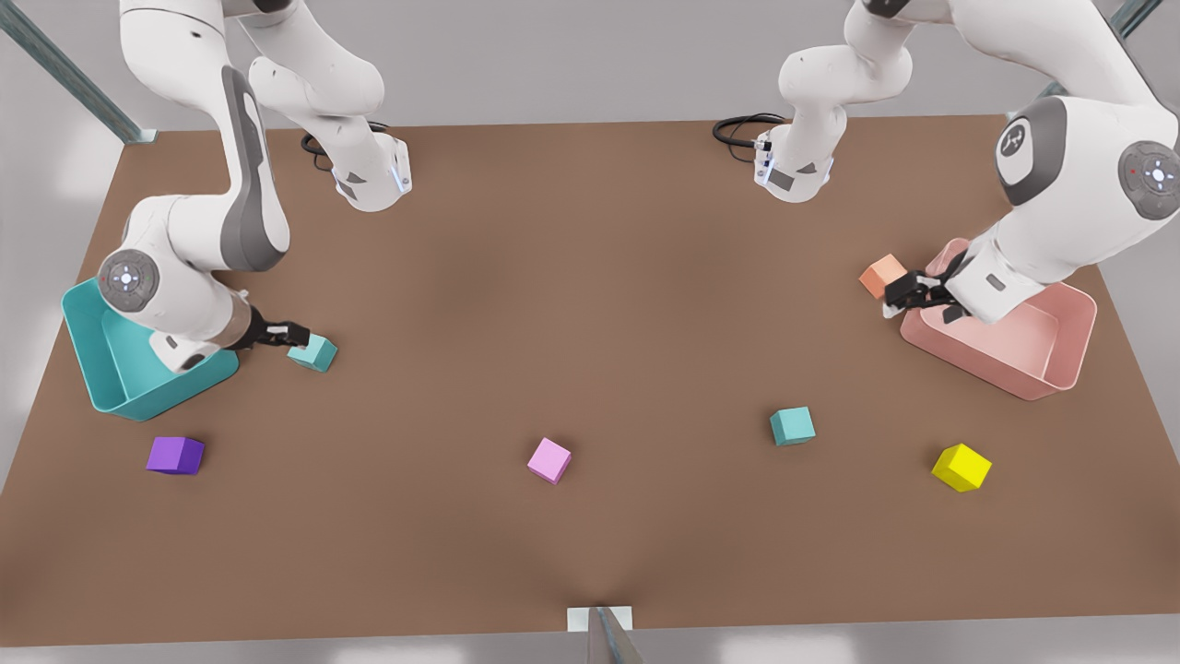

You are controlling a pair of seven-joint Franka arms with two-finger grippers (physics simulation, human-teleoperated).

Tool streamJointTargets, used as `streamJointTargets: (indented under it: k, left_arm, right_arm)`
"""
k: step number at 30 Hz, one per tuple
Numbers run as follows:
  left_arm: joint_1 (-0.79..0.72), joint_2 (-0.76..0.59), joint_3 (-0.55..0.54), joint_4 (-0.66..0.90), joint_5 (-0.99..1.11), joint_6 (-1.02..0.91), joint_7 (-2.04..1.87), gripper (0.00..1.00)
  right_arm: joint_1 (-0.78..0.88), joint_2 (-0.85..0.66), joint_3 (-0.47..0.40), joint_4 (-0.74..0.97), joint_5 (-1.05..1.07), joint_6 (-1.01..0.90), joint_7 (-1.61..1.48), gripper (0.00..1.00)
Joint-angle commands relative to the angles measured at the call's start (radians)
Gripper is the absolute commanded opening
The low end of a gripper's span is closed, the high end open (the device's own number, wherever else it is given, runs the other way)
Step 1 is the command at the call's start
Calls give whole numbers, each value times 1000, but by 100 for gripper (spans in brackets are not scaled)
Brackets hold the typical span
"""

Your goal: Stack the two blue cubes on top of each other

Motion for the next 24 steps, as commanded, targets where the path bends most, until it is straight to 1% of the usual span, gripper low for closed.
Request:
streamJointTargets:
  k: [1,2,5,6,8,10,11,12,14,18,21,24]
  left_arm:
    - [6,2,-1,-1,9,79,-2,100]
    - [3,4,-2,2,2,88,-13,100]
    - [0,19,-1,-12,29,69,-16,100]
    - [9,19,-4,-12,18,69,-7,100]
    - [-13,39,-4,-19,29,14,-4,100]
    - [-13,85,-2,-19,38,23,-4,100]
    - [-19,89,-4,-21,98,22,-7,100]
    - [-31,99,-4,-47,104,16,-14,100]
    - [-36,122,-4,-58,103,36,-14,100]
    - [-27,129,-5,-59,100,74,-14,100]
    - [-37,163,-7,-78,95,88,-20,100]
    - [-33,204,-9,-82,72,111,-20,100]
  right_arm:
    - [-5,-11,0,-45,17,31,286,100]
    - [-8,-14,0,-56,43,-8,404,100]
    - [-137,-45,0,-59,130,-123,547,100]
    - [-207,-45,0,-64,130,-140,535,100]
    - [-241,-31,0,-88,130,-122,533,100]
    - [-211,26,-9,-102,130,-78,538,100]
    - [-128,25,-81,-127,132,-56,543,100]
    - [-114,35,-101,-145,135,-48,546,100]
    - [-114,39,-102,-207,150,33,547,100]
    - [-76,91,-99,-211,158,122,543,100]
    - [-69,130,-90,-207,132,148,515,100]
    - [-72,147,-93,-204,40,171,349,100]
